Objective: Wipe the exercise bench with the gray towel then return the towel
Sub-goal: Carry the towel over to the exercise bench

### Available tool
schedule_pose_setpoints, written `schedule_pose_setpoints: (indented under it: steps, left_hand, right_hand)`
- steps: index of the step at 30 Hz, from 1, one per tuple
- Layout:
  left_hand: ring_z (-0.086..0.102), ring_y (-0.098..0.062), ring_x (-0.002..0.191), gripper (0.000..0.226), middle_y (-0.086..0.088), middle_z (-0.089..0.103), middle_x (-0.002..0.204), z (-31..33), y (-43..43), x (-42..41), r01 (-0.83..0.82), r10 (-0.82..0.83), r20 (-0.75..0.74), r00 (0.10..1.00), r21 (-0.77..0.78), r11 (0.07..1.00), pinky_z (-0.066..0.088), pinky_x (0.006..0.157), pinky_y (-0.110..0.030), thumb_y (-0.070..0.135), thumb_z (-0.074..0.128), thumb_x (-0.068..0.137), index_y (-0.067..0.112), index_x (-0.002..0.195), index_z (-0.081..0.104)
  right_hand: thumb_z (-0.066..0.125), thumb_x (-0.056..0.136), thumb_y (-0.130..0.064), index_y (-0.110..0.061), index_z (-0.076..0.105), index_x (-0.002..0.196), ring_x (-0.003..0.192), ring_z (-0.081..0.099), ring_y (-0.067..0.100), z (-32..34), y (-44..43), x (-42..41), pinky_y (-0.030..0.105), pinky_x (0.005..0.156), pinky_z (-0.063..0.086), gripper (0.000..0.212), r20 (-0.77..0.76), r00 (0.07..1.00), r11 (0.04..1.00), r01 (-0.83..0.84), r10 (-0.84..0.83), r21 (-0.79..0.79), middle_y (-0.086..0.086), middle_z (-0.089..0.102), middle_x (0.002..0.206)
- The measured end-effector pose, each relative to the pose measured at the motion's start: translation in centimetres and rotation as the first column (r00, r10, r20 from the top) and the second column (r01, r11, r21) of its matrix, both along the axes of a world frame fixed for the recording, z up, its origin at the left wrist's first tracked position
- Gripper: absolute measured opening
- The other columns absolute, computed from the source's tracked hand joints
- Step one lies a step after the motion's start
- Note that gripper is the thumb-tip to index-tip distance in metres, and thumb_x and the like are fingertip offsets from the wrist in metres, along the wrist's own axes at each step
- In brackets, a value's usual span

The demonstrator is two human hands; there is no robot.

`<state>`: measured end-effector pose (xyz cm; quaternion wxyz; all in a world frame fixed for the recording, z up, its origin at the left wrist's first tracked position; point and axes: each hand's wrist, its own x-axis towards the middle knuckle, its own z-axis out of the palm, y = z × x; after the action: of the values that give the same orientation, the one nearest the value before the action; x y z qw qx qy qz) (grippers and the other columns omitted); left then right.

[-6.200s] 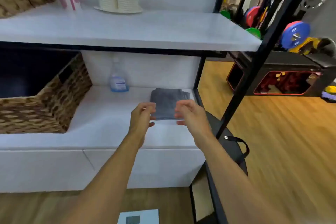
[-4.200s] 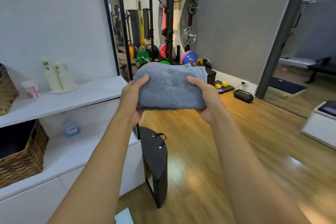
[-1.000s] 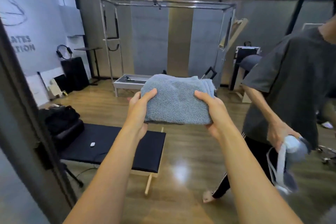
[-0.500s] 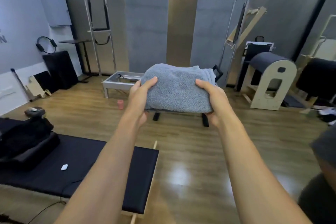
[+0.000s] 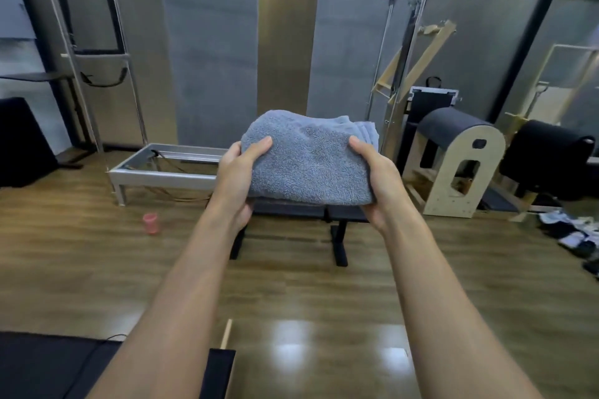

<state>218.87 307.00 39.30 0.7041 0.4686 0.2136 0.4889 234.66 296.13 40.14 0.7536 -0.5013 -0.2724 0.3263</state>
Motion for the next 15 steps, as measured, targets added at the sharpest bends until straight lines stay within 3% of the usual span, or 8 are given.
schedule_pose_setpoints:
  steps: [6, 12, 15]
  left_hand:
    - [0.071, -0.024, 0.090, 0.020, -0.009, 0.072, 0.099, -1.5, 11.6, 10.1, -0.050, 0.050, -0.016, 0.999, -0.006, 0.999, 0.057, 0.077, -0.037, 0.020, 0.070, 0.084, 0.012, 0.100, 0.061]
    - [0.070, -0.027, 0.096, 0.031, -0.012, 0.073, 0.106, -1.8, 22.0, 18.7, -0.124, 0.123, -0.011, 0.992, -0.024, 0.992, 0.057, 0.081, -0.040, 0.020, 0.070, 0.084, 0.008, 0.111, 0.062]
    - [0.069, -0.029, 0.098, 0.032, -0.014, 0.072, 0.107, -1.7, 26.7, 22.4, -0.145, 0.144, -0.012, 0.989, -0.029, 0.989, 0.056, 0.085, -0.042, 0.019, 0.069, 0.084, 0.007, 0.113, 0.062]
  right_hand:
    - [0.068, 0.088, -0.029, -0.008, 0.070, 0.113, 0.100, 0.071, 0.030, -1.5, 12.0, 10.5, 0.046, 0.091, 0.055, 0.033, -0.007, 0.999, 0.999, -0.054, 0.054, 0.004, 0.012, 0.075, 0.107]
    - [0.069, 0.087, -0.029, -0.011, 0.070, 0.112, 0.098, 0.072, 0.027, -1.6, 23.5, 20.1, 0.041, 0.086, 0.056, 0.030, 0.004, 0.982, 0.982, -0.187, 0.187, -0.014, 0.010, 0.075, 0.108]
    - [0.065, 0.090, -0.031, -0.014, 0.071, 0.106, 0.091, 0.073, 0.023, -1.2, 28.4, 24.0, 0.036, 0.076, 0.058, 0.024, -0.046, 0.963, 0.964, -0.265, 0.264, -0.014, 0.008, 0.076, 0.103]
